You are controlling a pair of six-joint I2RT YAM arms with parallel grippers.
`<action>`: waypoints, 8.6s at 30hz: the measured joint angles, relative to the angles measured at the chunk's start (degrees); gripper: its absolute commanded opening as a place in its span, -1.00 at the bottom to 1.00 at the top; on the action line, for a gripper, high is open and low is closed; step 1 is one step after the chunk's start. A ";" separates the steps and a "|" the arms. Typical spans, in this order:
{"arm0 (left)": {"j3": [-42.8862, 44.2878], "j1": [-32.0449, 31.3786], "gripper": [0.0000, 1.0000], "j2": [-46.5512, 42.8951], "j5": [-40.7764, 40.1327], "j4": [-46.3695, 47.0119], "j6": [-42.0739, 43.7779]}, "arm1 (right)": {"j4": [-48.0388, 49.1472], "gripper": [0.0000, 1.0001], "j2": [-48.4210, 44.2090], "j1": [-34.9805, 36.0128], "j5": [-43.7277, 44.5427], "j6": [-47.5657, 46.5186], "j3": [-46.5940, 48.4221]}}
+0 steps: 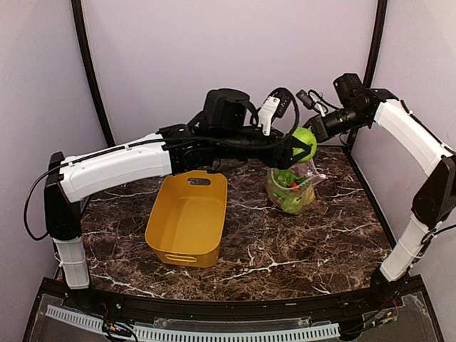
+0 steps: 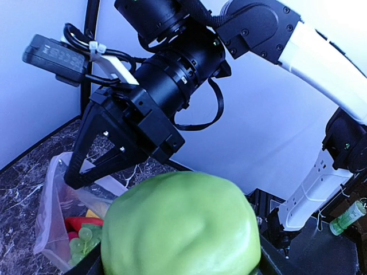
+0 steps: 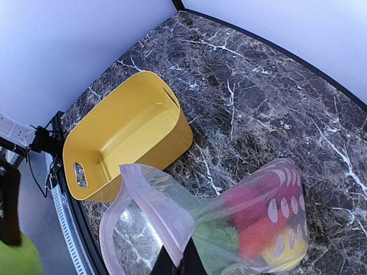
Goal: Place the food in the zip-top bag and seal the zipper
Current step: Place the fake fruit in the zipper food storage bag, then pass from the right arm to the left, then pass from the left arm to the right, then pass from the right arm to the left
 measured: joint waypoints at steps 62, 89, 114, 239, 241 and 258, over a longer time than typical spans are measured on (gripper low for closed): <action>10.27 -7.50 -0.12 9.31 -8.11 -34.64 37.31 | -1.36 -1.00 -1.14 2.29 -3.45 -1.25 -1.66; 10.47 -11.82 -0.50 14.03 -29.49 -33.62 50.21 | -1.68 -1.00 -1.11 3.45 -3.50 -2.05 -3.04; 17.40 -10.01 -0.99 14.12 -36.57 -33.00 45.16 | -10.10 0.01 -1.40 -12.09 -12.44 -7.41 9.16; -5.33 -1.92 0.83 -4.57 3.19 -10.01 34.71 | -10.60 -1.00 -19.02 16.68 4.46 -27.43 -10.16; -5.33 -1.77 0.73 -4.55 3.28 -10.10 35.06 | -10.58 -1.00 -19.02 16.65 4.31 -27.32 -10.16; -0.42 1.09 0.19 -1.81 9.11 -14.60 38.53 | -11.98 -0.92 -19.02 16.02 3.78 -27.28 -9.31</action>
